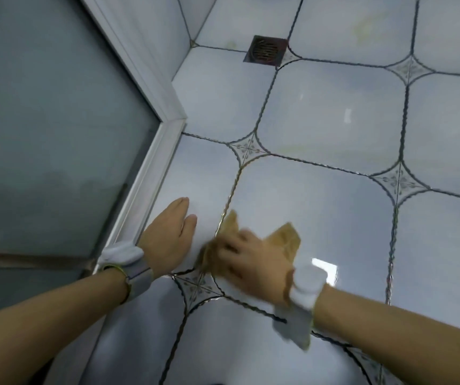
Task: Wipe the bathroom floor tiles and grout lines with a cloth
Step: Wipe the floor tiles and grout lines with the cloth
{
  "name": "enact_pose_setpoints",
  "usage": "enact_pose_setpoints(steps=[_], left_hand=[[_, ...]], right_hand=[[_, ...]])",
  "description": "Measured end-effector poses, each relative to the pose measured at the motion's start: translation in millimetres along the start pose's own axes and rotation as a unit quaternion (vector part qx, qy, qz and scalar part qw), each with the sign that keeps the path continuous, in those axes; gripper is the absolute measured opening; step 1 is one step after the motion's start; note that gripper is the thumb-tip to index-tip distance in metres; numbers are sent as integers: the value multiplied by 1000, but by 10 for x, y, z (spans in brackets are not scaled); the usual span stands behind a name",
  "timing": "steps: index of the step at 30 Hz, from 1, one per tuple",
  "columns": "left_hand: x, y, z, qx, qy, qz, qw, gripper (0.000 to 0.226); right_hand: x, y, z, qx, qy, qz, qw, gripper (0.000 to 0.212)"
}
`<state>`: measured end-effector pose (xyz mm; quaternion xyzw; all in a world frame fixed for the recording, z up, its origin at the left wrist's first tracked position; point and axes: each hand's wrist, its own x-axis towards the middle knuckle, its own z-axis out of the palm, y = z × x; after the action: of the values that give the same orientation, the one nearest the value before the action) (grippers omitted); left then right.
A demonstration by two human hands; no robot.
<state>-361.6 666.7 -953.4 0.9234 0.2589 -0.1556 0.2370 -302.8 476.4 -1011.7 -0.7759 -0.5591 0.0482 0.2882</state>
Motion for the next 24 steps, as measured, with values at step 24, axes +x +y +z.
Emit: enact_pose_setpoints(steps=[24], left_hand=[[252, 55, -243, -251, 188, -56, 948, 46]], right_hand=[[814, -185, 629, 96, -89, -174, 976, 21]])
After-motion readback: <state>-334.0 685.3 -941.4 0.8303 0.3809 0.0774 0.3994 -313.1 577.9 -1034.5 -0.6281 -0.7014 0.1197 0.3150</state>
